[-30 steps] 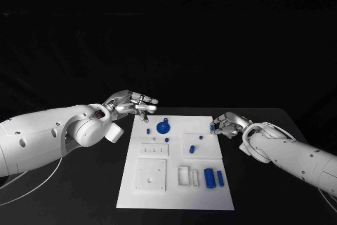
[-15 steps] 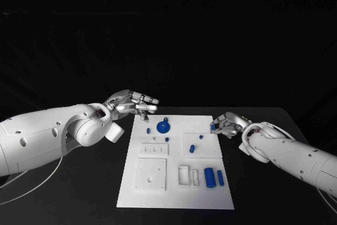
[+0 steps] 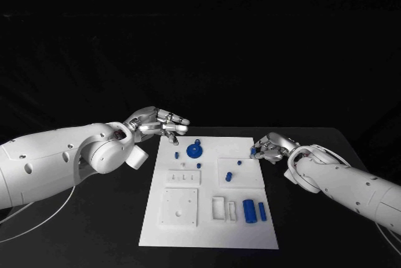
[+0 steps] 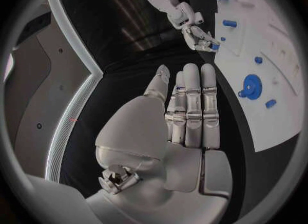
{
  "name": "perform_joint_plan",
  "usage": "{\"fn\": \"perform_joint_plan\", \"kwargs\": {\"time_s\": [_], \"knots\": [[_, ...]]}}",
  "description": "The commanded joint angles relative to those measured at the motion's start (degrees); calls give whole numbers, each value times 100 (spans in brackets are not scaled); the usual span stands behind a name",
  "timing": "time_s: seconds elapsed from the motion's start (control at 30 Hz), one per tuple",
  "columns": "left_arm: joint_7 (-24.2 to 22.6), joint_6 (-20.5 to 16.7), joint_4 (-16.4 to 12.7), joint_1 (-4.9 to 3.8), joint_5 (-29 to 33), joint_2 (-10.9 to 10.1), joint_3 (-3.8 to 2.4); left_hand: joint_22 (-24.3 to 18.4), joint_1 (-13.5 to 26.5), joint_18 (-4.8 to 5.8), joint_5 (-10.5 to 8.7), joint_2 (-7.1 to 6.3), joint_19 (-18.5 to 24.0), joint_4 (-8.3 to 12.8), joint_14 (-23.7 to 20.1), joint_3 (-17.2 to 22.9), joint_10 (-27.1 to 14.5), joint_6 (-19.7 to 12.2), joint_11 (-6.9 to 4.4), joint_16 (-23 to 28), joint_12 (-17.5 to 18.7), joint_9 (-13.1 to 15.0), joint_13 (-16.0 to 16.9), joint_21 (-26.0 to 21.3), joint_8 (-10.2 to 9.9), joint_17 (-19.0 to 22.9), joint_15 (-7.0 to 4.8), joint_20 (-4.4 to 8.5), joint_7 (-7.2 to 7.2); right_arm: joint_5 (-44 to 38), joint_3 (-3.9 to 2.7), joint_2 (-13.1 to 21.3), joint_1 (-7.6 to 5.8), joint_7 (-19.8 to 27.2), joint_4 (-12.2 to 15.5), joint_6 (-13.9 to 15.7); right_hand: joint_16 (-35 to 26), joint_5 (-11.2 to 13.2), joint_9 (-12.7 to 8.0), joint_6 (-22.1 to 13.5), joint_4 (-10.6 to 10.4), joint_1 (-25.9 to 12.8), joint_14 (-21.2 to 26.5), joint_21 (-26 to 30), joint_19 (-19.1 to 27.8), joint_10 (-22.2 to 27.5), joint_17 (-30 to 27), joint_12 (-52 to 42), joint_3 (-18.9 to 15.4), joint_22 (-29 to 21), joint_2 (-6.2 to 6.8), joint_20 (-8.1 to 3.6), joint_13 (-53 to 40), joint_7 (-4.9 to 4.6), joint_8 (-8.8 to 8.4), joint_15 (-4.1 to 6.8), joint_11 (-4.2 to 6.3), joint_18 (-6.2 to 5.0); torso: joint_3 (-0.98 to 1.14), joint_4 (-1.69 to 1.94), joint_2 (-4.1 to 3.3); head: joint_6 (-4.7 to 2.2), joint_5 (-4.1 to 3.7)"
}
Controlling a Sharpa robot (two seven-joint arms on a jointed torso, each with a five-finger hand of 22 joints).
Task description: Assemble the parts on the task board
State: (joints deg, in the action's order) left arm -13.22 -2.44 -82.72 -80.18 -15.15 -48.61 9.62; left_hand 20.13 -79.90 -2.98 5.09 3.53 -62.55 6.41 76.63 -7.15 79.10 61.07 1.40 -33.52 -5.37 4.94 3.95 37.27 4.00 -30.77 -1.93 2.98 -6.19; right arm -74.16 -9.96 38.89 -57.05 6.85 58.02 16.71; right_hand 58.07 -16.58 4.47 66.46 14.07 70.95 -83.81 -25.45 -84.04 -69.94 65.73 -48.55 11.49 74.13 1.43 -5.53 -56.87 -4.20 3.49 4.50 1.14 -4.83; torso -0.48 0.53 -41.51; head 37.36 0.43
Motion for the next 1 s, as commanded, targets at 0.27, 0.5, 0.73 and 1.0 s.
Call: {"fn": "perform_joint_plan", "kwargs": {"time_s": [0.27,0.5,0.73,1.0], "knots": [[584,243,-12,-2,-246,101,-5,-29,129,37,59,281,-258,-41,475,-120,258,290,-76,272,187,-117,-31,-43,-47,160,-96,94,94,-11,1,23,-5,-58,108,31,30,-56,2,102,31,14,12,-61,-251,-36,22,-16,18,20,-26,-73,-12,10,11,53,44,75,-12,2,13,-14,29],[1165,77,145,-23,-342,254,-7,130,201,52,62,198,-462,-31,643,-237,639,-55,-165,-182,153,-115,-9,133,-41,-209,-199,200,41,-76,-24,33,-208,-283,299,-73,35,-60,-7,77,58,36,12,-68,-252,-38,29,-10,27,27,-23,-77,-14,-2,9,55,41,75,-6,-15,17,-49,33],[1878,286,332,-192,-524,511,-4,427,581,50,344,190,-514,-359,639,-276,743,48,-233,-797,-255,-105,134,423,-36,-574,-272,275,108,-319,-31,61,-536,-750,706,-334,18,70,-19,40,66,38,15,-24,-246,-32,24,9,25,18,-20,-73,-11,-12,11,50,33,70,-13,-15,49,-77,6],[2412,264,496,-428,-665,858,-3,807,916,45,320,56,-549,-670,654,-221,738,442,-331,-1490,-954,103,447,760,6,-867,-364,364,243,-543,-32,38,-761,-1197,1285,-454,12,195,-21,41,3,44,12,-24,-250,-37,33,16,181,19,42,-70,-26,-12,10,49,34,68,-10,-19,96,-97,65]]}}
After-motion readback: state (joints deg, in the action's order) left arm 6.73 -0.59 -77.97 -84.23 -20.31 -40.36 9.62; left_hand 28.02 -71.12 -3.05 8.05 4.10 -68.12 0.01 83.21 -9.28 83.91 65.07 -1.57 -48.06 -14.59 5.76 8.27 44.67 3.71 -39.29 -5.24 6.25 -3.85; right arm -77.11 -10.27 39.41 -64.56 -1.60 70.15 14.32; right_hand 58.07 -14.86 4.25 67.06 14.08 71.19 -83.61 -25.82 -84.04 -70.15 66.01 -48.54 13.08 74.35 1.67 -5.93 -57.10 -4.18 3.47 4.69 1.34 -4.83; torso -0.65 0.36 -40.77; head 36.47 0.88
